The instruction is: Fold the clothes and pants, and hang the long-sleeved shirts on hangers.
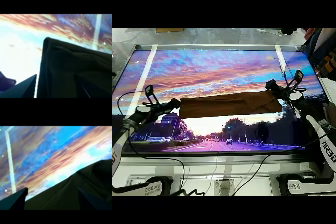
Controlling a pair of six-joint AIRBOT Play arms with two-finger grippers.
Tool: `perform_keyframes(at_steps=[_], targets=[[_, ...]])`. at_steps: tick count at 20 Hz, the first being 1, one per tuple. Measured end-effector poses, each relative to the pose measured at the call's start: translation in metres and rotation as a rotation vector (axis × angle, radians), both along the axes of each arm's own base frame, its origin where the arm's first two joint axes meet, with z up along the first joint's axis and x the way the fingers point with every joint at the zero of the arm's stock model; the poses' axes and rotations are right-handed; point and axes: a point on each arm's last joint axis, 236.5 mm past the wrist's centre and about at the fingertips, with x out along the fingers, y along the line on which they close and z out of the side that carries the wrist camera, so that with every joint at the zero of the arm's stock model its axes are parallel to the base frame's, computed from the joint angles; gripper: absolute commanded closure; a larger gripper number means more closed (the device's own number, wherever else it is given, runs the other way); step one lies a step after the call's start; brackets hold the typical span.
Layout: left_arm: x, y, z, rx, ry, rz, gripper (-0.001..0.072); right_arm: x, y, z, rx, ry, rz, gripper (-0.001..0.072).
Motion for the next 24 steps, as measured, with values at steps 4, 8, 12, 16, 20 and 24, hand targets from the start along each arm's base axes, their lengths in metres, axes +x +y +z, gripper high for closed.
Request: perform_keyframes(at_steps=[4, 8, 12, 16, 20, 24], targets=[[-0.014, 0.001, -0.014, -0.107, 0.11, -0.078, -0.0005, -0.017, 0.027, -0.007, 0.045, 0.073, 0.113, 0.0031], [-0.01, -0.012, -0.024, -0.166, 0.165, -0.179, 0.0011, -0.035, 0.051, -0.012, 0.069, 0.135, 0.233, 0.0032], [-0.003, -0.029, -0.037, -0.217, 0.204, -0.246, 0.0101, -0.048, 0.077, 0.001, 0.016, 0.129, 0.437, 0.0033], [-0.009, -0.051, -0.049, -0.219, 0.245, -0.322, 0.0707, -0.054, 0.101, 0.019, -0.042, 0.098, 0.591, 0.0302], [-0.01, -0.071, -0.038, -0.205, 0.225, -0.423, 0.0699, -0.053, 0.135, 0.028, -0.128, 0.045, 0.667, 0.0695], [-0.002, -0.073, 0.014, -0.196, 0.133, -0.5, 0.07, -0.032, 0.161, 0.043, -0.202, -0.073, 0.61, 0.0696]])
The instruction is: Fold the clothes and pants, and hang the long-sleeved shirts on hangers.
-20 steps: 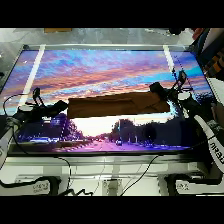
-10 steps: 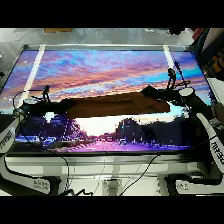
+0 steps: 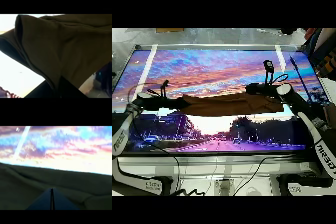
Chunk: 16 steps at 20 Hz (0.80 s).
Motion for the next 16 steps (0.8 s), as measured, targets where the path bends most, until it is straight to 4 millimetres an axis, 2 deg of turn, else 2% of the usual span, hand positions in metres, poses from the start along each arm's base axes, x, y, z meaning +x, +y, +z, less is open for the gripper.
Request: perform_keyframes(at_steps=[3, 6, 9, 11, 13, 16], targets=[[-0.006, 0.009, 0.047, 0.042, -0.055, -0.025, 0.07, 0.007, 0.021, -0.002, 0.016, -0.023, -0.029, 0.0696], [-0.025, 0.019, 0.09, 0.13, -0.098, -0.044, 0.07, -0.001, 0.055, -0.024, 0.039, 0.048, 0.012, 0.0696], [-0.045, 0.023, 0.13, 0.186, -0.148, -0.045, 0.07, -0.021, 0.106, -0.055, 0.061, 0.17, 0.107, 0.0696], [-0.055, 0.023, 0.153, 0.209, -0.192, -0.041, 0.0699, -0.039, 0.147, -0.07, 0.072, 0.241, 0.184, 0.0696], [-0.063, 0.024, 0.171, 0.226, -0.232, -0.036, 0.0699, -0.059, 0.19, -0.079, 0.079, 0.292, 0.268, 0.0695], [-0.069, 0.026, 0.184, 0.254, -0.267, -0.028, 0.0699, -0.1, 0.252, -0.083, 0.08, 0.329, 0.395, 0.0695]])
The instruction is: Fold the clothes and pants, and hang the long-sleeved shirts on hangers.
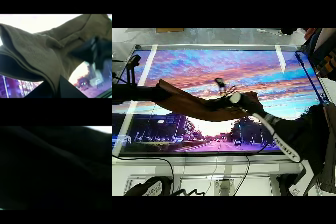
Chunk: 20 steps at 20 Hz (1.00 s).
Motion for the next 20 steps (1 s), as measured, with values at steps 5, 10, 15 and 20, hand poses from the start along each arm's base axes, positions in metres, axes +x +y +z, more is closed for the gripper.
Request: perform_keyframes(at_steps=[5, 10, 15, 20], targets=[[0.0, -0.003, 0.001, 0.015, -0.008, -0.004, 0.0699, -0.04, 0.044, -0.003, -0.031, -0.036, 0.124, 0.0695], [0.004, -0.04, -0.012, 0.007, 0.007, -0.085, 0.0698, -0.006, 0.01, -0.006, -0.088, -0.077, 0.087, 0.0695], [0.029, -0.131, -0.022, -0.119, -0.047, -0.156, 0.0698, 0.063, -0.091, 0.005, -0.13, -0.04, -0.059, 0.0695], [0.043, -0.253, -0.046, -0.285, -0.075, -0.147, 0.0698, 0.099, -0.223, 0.015, -0.161, 0.074, -0.209, 0.0695]])
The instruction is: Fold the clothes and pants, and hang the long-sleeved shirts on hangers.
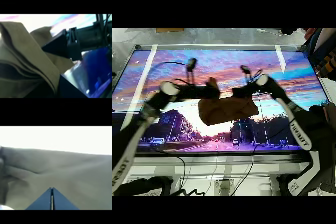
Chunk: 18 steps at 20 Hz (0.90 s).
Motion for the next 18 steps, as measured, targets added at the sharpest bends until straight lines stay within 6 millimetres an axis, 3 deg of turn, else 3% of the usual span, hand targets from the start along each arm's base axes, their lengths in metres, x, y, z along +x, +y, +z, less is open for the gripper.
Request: perform_keyframes(at_steps=[4, 5, 6, 7, 10, 11, 13, 18], targets=[[-0.001, -0.08, -0.013, -0.072, -0.022, 0.021, 0.0697, 0.0, -0.08, 0.003, 0.0, 0.087, -0.091, 0.0695], [0.0, -0.096, -0.015, -0.084, -0.032, 0.026, 0.0605, -0.002, -0.092, 0.003, 0.001, 0.104, -0.104, 0.0695], [0.002, -0.11, -0.015, -0.097, -0.045, 0.036, 0.0255, -0.003, -0.104, 0.003, 0.003, 0.118, -0.118, 0.0694], [0.004, -0.121, -0.017, -0.105, -0.055, 0.043, 0.0018, -0.004, -0.112, 0.003, 0.005, 0.129, -0.128, 0.0694], [0.007, -0.141, -0.019, -0.122, -0.071, 0.057, 0.0001, -0.009, -0.129, 0.003, 0.006, 0.154, -0.145, 0.0693], [0.008, -0.143, -0.018, -0.126, -0.074, 0.058, 0.0002, -0.009, -0.133, 0.003, 0.004, 0.156, -0.15, 0.0637], [0.01, -0.144, -0.013, -0.135, -0.082, 0.064, 0.0002, -0.009, -0.14, 0.001, -0.005, 0.159, -0.156, 0.0186], [0.026, -0.128, 0.004, -0.153, -0.103, 0.097, 0.0003, -0.007, -0.156, -0.007, -0.047, 0.152, -0.171, 0.0118]])
